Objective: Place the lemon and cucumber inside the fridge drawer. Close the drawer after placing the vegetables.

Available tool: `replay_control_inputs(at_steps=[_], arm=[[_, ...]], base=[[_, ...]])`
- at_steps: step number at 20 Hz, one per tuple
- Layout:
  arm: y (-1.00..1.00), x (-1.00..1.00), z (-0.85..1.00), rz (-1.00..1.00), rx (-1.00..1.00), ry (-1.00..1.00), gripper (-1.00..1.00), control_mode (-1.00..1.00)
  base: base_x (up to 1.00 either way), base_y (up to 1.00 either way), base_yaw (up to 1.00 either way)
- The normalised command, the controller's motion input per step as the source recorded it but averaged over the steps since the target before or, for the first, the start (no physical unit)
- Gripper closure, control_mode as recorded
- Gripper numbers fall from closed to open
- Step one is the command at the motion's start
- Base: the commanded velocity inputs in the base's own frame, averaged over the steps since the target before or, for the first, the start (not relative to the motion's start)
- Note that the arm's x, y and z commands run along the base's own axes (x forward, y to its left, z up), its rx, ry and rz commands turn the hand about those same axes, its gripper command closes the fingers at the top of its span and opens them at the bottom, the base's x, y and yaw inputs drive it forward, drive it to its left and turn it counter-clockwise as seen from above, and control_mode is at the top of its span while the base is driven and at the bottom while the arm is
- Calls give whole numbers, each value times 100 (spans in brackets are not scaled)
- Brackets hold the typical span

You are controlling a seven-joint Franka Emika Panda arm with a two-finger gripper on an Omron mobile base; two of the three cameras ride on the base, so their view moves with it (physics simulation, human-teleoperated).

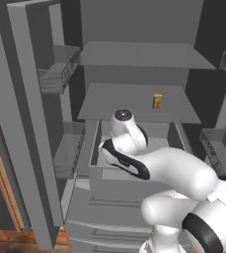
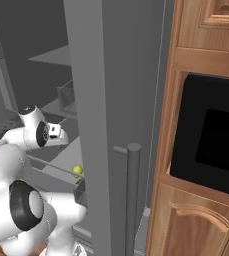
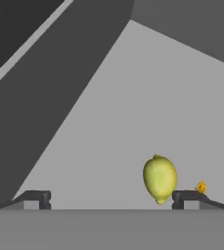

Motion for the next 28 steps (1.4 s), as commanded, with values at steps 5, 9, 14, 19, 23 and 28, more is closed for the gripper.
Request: replay_control_inputs(at_steps=[5, 9, 14, 19, 23, 28], arm=[[49, -34, 10, 0, -6, 2, -100, -100], [2, -9, -2, 0, -3, 1, -100, -100], [6, -6, -17, 0, -4, 1, -100, -100], [7, -61, 12, 0, -1, 0, -100, -100], [9, -18, 48, 0, -3, -1, -100, -100], [0, -49, 67, 0, 0, -1, -100, -100]], base=[[0, 0, 0], [0, 0, 0], [0, 0, 0], [0, 0, 0], [0, 0, 0], [0, 0, 0]])
